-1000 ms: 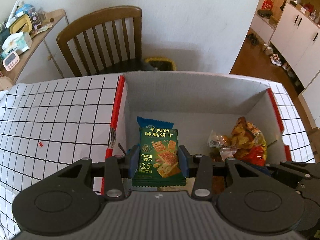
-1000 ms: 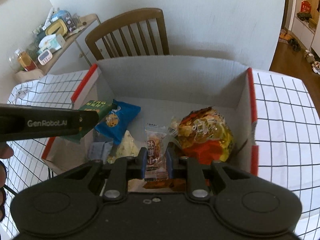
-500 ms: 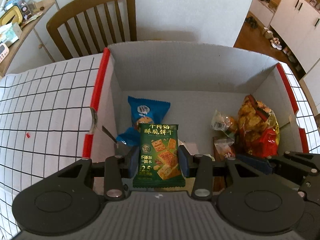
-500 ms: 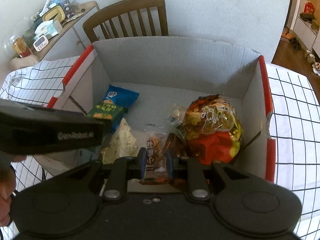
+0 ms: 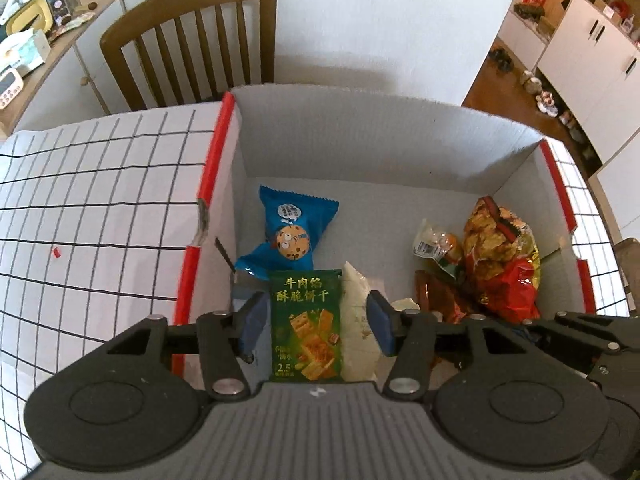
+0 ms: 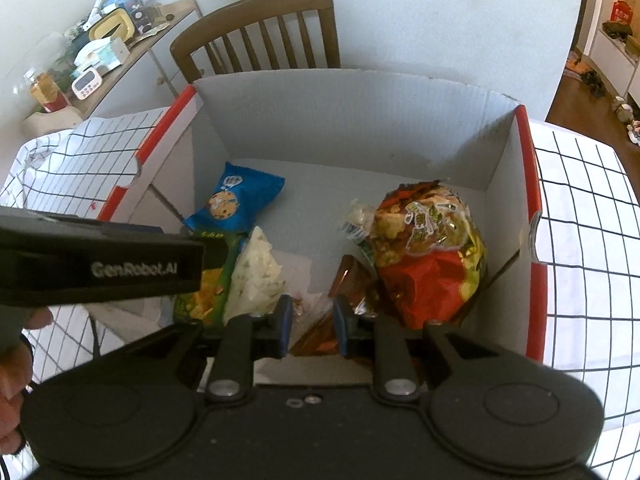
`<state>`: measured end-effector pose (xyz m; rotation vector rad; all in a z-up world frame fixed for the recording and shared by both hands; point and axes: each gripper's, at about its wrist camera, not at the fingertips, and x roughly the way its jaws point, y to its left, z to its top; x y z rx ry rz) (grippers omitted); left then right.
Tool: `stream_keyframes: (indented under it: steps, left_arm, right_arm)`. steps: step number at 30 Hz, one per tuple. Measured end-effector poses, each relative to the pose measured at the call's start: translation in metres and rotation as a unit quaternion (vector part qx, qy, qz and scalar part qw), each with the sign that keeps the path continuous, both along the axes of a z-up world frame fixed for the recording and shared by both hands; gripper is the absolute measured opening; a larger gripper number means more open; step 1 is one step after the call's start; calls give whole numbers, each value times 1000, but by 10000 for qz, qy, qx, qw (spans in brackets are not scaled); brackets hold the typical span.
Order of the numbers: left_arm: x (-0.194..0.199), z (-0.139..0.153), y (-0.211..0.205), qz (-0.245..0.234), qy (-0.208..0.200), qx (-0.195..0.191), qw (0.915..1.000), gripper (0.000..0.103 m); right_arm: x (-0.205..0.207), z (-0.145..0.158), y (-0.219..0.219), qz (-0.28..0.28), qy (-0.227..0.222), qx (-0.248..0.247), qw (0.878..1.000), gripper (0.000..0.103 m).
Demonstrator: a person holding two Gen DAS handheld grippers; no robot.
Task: Organize snacks
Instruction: 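Carry both snacks into the red box and open both tools, then lift both tools out of the box and move toward the remaining snacks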
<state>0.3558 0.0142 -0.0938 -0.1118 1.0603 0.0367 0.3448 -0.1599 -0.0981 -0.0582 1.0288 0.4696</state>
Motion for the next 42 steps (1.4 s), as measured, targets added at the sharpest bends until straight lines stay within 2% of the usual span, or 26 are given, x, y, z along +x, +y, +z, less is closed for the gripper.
stream_keyframes:
  steps: [11, 24, 33, 35, 42]
  left_arm:
    - [-36, 42, 5, -60, -474, -74, 9988, 55]
    - [-98, 82, 9, -185, -943, -194, 9952, 56]
    - [-146, 95, 8, -243, -1265, -177, 9915, 59]
    - [-157, 96, 8, -228, -1347, -188, 9904, 64]
    - [-191, 94, 15, -129, -1496, -266, 9883, 70]
  right_arm:
    - [-26, 36, -12, 149, -250, 421, 9987, 22]
    - [-73, 75, -30, 365, -726, 757, 9938, 24]
    - [-107, 86, -43, 415, -905, 1030, 9897, 25]
    - [-115, 86, -46, 419, -929, 1082, 9889, 26]
    - [-140, 82, -55, 420, -966, 1235, 9867, 29]
